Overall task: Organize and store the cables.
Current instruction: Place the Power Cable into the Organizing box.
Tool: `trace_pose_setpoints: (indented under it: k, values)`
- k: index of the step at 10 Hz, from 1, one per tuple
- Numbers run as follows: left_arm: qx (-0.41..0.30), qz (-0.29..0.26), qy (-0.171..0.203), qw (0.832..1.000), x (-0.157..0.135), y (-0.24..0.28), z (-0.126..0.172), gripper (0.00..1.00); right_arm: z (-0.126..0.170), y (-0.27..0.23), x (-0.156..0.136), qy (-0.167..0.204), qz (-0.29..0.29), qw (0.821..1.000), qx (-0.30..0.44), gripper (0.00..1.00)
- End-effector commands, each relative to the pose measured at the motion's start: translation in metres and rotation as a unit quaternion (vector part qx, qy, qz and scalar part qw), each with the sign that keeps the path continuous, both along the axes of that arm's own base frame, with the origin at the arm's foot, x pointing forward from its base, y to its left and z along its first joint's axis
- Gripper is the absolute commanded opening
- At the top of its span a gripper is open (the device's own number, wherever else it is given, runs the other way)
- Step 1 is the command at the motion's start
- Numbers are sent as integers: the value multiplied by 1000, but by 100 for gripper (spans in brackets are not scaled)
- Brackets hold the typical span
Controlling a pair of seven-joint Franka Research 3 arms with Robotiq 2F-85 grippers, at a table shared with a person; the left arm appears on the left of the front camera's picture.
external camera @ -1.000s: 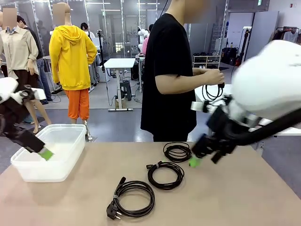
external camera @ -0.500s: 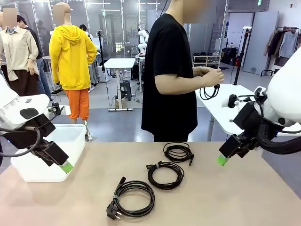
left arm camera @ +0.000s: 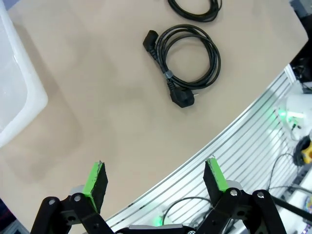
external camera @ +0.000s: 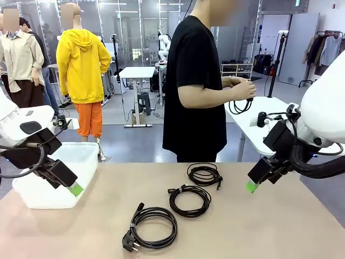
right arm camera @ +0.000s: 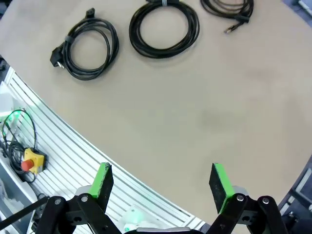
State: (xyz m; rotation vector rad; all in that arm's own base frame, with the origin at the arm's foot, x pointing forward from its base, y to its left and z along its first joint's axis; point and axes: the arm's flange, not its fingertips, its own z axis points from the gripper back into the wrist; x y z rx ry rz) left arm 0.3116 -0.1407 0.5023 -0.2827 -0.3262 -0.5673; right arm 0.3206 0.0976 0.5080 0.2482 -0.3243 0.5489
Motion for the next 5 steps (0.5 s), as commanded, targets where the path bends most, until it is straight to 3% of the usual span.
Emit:
trace_pose_setpoints:
  k: [1,3,5]
  values:
    - [10,120,47,992,9,-35,-8,100,-1,-38,-17,-50,72,996,12,100]
    - [32,169,61,983,14,-79,-18,100,-8,-87,-43,-104,170,980,23,100]
    - [44,240,117,963,24,-119,-38,100,-14,-136,-67,-148,185,971,40,100]
